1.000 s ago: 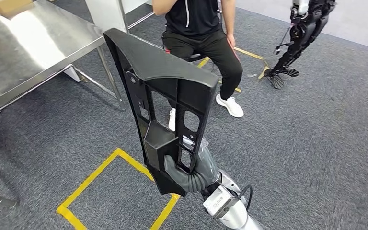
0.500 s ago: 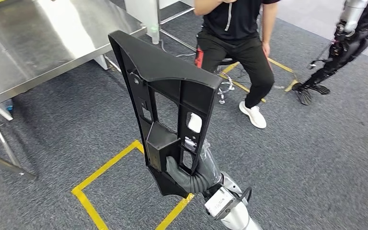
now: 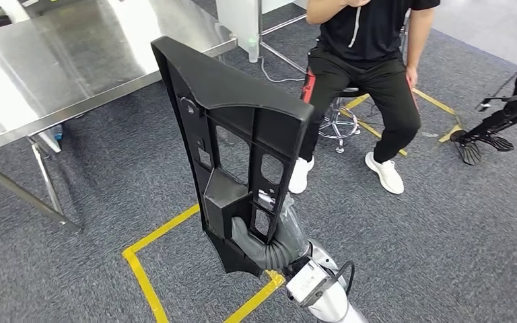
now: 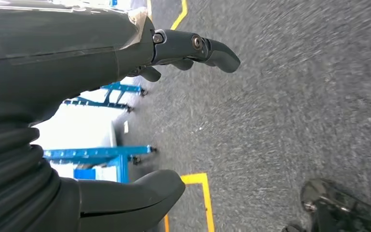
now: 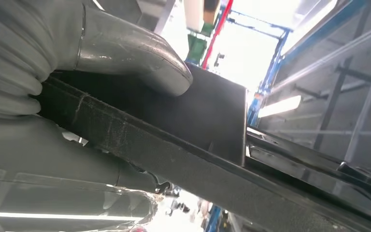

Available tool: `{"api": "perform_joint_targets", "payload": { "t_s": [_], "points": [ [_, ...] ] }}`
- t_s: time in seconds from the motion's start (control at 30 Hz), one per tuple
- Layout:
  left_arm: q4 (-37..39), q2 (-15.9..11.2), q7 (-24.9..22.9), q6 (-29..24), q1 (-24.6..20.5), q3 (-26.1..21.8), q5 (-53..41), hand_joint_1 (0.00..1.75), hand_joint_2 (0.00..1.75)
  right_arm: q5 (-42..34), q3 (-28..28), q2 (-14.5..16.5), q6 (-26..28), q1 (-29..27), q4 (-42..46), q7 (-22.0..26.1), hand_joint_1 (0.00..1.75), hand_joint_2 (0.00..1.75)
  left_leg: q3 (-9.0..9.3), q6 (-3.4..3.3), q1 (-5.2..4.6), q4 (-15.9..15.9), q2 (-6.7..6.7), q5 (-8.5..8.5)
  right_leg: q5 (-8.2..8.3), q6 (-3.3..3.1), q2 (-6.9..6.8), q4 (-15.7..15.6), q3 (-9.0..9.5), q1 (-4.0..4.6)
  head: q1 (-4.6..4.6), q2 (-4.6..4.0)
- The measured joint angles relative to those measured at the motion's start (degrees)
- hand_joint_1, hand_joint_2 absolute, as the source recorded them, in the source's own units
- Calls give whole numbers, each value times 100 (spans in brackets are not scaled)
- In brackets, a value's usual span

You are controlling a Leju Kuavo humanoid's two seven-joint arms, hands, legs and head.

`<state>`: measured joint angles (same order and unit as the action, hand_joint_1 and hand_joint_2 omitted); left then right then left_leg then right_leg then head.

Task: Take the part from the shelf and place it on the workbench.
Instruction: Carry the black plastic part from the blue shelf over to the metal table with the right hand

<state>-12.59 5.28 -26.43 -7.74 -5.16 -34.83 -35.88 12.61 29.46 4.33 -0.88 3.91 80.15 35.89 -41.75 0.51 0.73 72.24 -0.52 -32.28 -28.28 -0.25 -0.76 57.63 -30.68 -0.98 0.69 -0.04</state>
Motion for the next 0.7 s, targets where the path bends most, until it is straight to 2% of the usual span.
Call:
{"api": "perform_joint_targets", "payload": {
  "t_s": [0.03, 0.07, 0.1, 0.13, 0.2, 0.27, 0.33, 0.37, 0.43, 0.5, 0.53, 0.57, 0.6, 0.63, 0.67, 0.7],
  "points": [
    [0, 0, 0, -1, 2, -4, 5, 0, 175, 7, -1, 3, -12, -2, -1, -2, 175, 175, -101, 8, 4, 195, 15, -34, -5, -6, -65, 1, -1, 4, 0, 0],
    [0, -1, 0, -1, 5, -9, 11, 0, 175, 12, -2, 7, -26, -3, -1, -2, 175, 175, -91, 11, 7, 171, 28, 39, -10, -10, -115, 1, 2, 7, -1, 0],
    [-1, -3, 0, -2, 6, -17, 16, 0, 175, 15, -2, 11, -43, 0, -1, -2, 175, 175, 38, 7, 10, -78, 49, 199, -19, -10, -157, 2, 11, 7, -1, 0],
    [-2, -6, 0, -4, 7, -27, 20, 0, 175, 4, -2, 16, -67, 3, -1, 3, 175, 175, 252, -5, 12, -470, 95, 392, -31, -4, -189, 2, 23, 10, -1, 0],
    [-4, -10, 0, -9, 3, -45, 21, 0, 175, -54, -4, 29, -136, 12, 0, 18, 175, 175, 627, -40, -7, -1151, 206, 597, -58, 32, -230, 8, 34, 52, 6, 0],
    [-6, -10, 0, -13, 1, -55, 21, 0, 175, -122, -7, 41, -200, 20, 1, 31, 175, 175, 724, -86, -45, -1349, 245, 591, -68, 75, -263, 1, 34, 90, 17, 0],
    [-7, -8, 0, -16, 3, -63, 21, 0, 175, -154, -14, 55, -226, 30, 4, 33, 175, 175, 733, -151, -45, -1383, 201, 611, -85, 129, -277, -2, 45, 94, 21, 0],
    [-7, -5, 0, -17, 1, -70, 20, 0, 175, -160, -19, 61, -230, 33, 8, 34, 175, 175, 753, -191, -33, -1410, 182, 625, -136, 150, -235, 69, 17, 91, 23, 0],
    [-8, -2, 0, -22, -7, -82, 14, 0, 175, -164, -33, 61, -234, 35, 14, 39, 175, 175, 785, -255, -4, -1452, 144, 648, -375, 145, -91, 550, -211, 80, 27, 0],
    [-9, -3, 0, -28, -11, -86, 3, 0, 175, -164, -53, 44, -238, 21, 11, 41, 175, 175, 781, -284, -7, -1452, 89, 648, -662, 129, 8, 1338, -606, 78, 30, 0],
    [-9, -2, 0, -31, -10, -86, -2, 0, 175, -164, -65, 33, -239, 11, 9, 39, 175, 175, 779, -287, -9, -1451, 58, 646, -722, 147, 23, 1595, -746, 77, 29, 0],
    [-9, 0, 0, -35, -8, -87, -6, 0, 175, -165, -77, 21, -241, 3, 8, 38, 175, 175, 782, -287, -10, -1448, 27, 645, -694, 182, 30, 1647, -792, 72, 29, 0],
    [-9, 3, 0, -39, -7, -87, -9, 0, 175, -166, -86, 14, -242, 0, 9, 38, 175, 175, 789, -285, -10, -1447, -3, 644, -572, 231, 33, 1448, -716, 61, 29, 0],
    [-9, 7, 0, -44, -7, -88, -13, 0, 175, -166, -92, 10, -242, -1, 10, 38, 175, 175, 798, -278, -9, -1444, -31, 640, -392, 279, 42, 1059, -545, 45, 30, 0],
    [-9, 11, 0, -49, -7, -89, -17, 0, 175, -166, -98, 9, -242, -1, 11, 38, 175, 175, 803, -263, -18, -1435, -54, 634, -222, 309, 63, 634, -360, 29, 30, 0],
    [-9, 14, 0, -52, -7, -89, -20, 0, 175, -166, -102, 9, -242, -2, 13, 39, 175, 175, 801, -241, -30, -1424, -75, 625, -86, 307, 83, 293, -202, 22, 29, 0]
  ]
}}
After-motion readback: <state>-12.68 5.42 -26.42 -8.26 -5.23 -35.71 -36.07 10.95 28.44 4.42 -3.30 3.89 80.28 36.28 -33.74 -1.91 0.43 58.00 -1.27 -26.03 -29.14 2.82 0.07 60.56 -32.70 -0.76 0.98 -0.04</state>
